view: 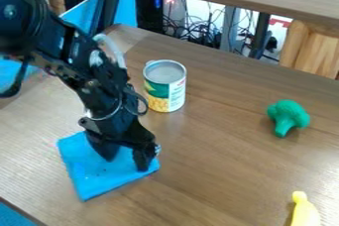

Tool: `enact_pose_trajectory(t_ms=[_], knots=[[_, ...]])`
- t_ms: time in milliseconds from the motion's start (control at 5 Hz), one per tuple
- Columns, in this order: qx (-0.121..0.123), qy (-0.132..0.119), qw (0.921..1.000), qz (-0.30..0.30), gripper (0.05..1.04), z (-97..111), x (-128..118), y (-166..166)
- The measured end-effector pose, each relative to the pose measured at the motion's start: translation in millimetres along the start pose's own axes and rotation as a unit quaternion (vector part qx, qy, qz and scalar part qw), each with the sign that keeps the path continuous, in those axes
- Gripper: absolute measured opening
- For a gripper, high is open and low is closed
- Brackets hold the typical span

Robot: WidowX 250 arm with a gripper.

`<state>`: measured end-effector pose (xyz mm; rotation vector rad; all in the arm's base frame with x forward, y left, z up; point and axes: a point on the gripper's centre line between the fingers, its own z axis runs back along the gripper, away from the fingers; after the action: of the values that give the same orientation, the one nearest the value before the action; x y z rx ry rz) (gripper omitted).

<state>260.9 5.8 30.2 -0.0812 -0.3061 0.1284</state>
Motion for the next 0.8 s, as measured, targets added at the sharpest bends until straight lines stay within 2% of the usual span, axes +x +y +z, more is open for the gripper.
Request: enact_pose_trajectory(t_ms=[200,400,600,800], knots=[[0.011,-0.003,0.9999,-0.010,1.000,-3.6,6.2,5.0],[0.025,-0.009,0.9996,0.010,1.000,-7.1,18.6,24.8],[0.044,-0.018,0.9983,0.032,1.000,-13.0,35.6,60.9],[0.053,-0.022,0.9963,0.063,1.000,-14.4,49.6,88.1]])
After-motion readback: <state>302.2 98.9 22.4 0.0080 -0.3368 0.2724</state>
